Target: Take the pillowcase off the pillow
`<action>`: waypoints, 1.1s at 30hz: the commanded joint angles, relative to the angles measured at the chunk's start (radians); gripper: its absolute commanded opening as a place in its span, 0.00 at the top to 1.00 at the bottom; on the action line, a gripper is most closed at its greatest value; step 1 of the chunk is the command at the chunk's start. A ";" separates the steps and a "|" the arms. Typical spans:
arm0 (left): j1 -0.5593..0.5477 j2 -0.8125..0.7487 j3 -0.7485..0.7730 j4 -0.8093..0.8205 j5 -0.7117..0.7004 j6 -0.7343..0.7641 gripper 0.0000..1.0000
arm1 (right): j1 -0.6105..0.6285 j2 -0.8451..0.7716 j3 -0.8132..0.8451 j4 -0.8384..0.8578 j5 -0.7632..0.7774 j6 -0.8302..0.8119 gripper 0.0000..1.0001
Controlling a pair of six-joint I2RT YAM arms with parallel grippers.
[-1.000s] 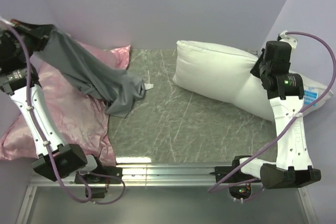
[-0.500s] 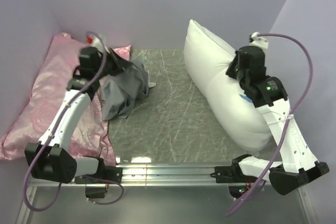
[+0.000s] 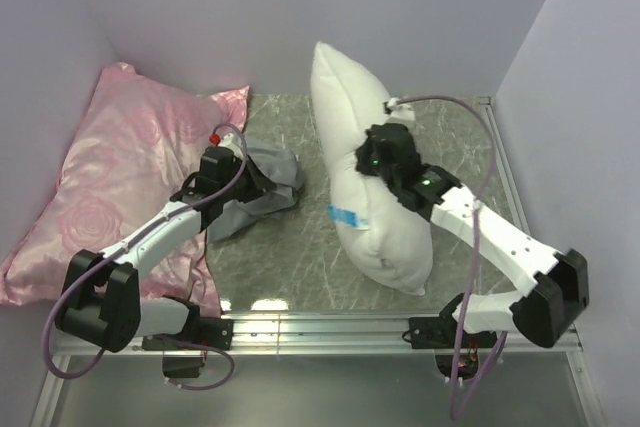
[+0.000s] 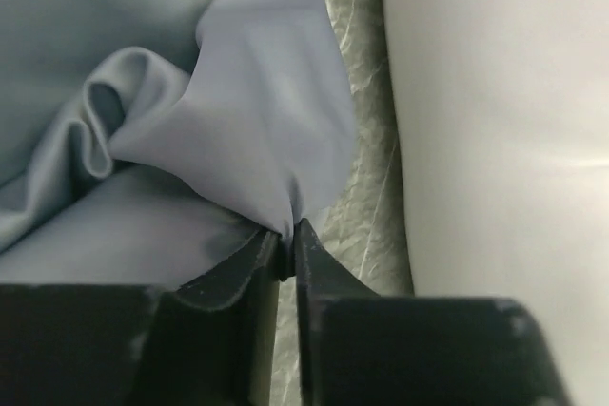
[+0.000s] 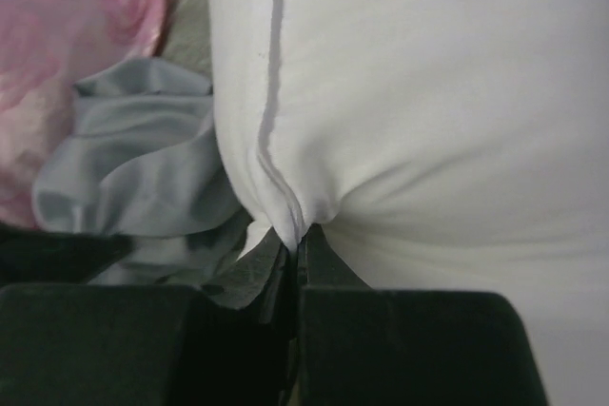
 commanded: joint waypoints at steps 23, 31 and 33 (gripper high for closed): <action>-0.045 -0.256 0.086 -0.096 -0.192 0.073 0.09 | 0.100 0.178 -0.057 0.278 -0.243 -0.018 0.39; -0.045 -0.302 0.152 -0.153 -0.146 0.114 0.09 | 0.162 0.020 -0.021 0.249 -0.286 -0.025 0.30; -0.045 -0.314 0.163 -0.162 -0.146 0.124 0.09 | 0.168 -0.017 -0.023 0.235 -0.286 -0.026 0.30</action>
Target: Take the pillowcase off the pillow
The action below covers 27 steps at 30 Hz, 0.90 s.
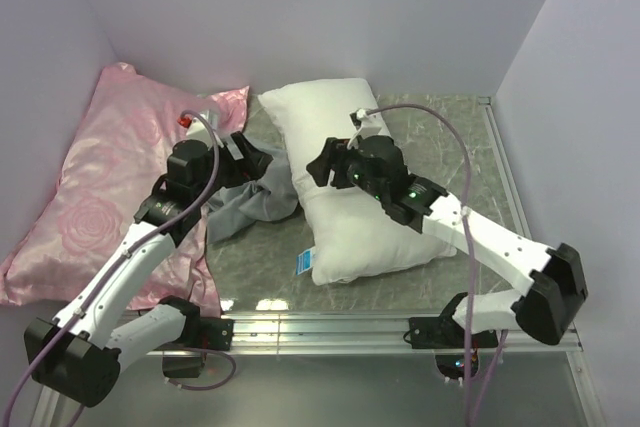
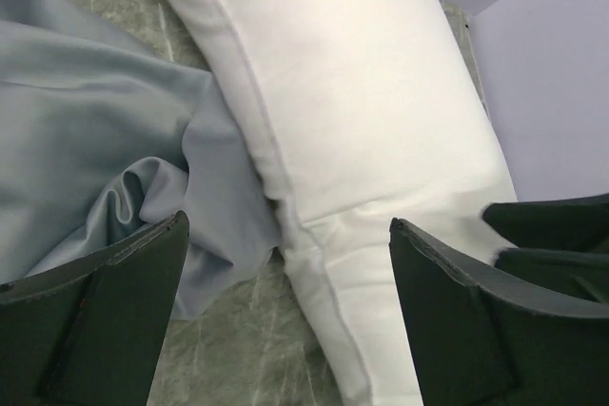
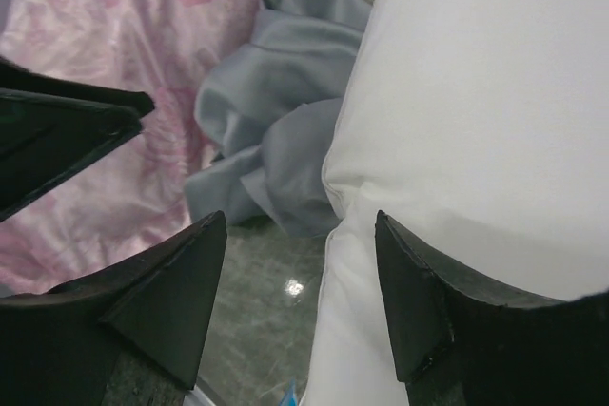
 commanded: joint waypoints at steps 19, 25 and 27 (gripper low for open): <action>-0.004 -0.164 0.021 -0.054 -0.020 0.063 0.05 | 0.015 -0.468 -0.144 -0.138 0.139 -0.043 0.15; -0.004 -0.155 0.024 -0.066 -0.031 0.065 0.05 | 0.015 -0.470 -0.144 -0.144 0.143 -0.047 0.15; -0.004 -0.161 0.020 -0.062 -0.030 0.072 0.05 | 0.017 -0.465 -0.144 -0.146 0.143 -0.049 0.15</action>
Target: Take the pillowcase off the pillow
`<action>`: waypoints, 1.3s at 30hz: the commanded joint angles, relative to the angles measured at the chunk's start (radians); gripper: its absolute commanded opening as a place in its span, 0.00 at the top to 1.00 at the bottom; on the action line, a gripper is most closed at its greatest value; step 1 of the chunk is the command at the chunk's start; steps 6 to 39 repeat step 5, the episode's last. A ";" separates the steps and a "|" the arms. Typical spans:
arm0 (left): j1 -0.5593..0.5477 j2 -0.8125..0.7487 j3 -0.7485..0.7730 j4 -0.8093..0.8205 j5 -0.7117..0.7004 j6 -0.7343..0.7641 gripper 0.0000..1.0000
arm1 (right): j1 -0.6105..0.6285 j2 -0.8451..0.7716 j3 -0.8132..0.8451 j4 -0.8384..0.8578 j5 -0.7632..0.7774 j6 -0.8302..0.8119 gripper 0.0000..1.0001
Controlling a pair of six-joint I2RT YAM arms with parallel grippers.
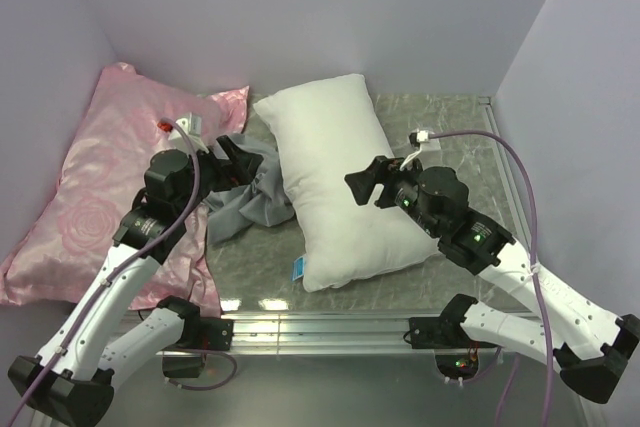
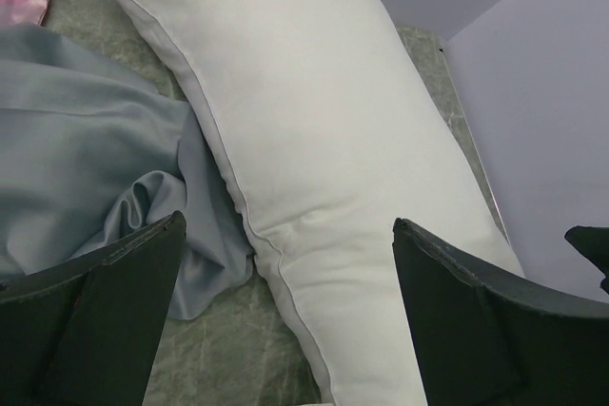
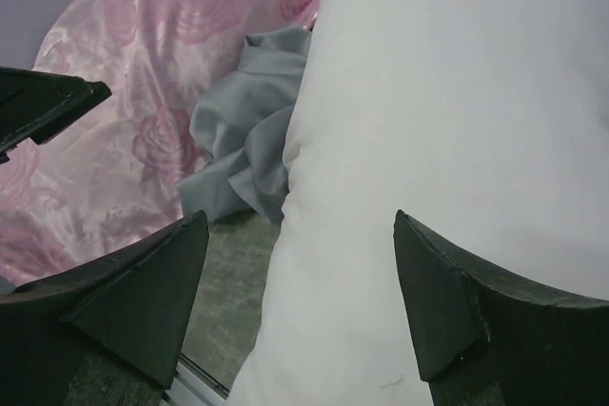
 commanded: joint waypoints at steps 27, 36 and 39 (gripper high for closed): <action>-0.004 -0.037 -0.016 0.049 -0.018 0.030 0.04 | 0.002 -0.009 0.000 0.020 0.019 -0.024 0.15; -0.004 -0.037 -0.016 0.049 -0.018 0.030 0.04 | 0.002 -0.009 0.000 0.020 0.019 -0.024 0.15; -0.004 -0.037 -0.016 0.049 -0.018 0.030 0.04 | 0.002 -0.009 0.000 0.020 0.019 -0.024 0.15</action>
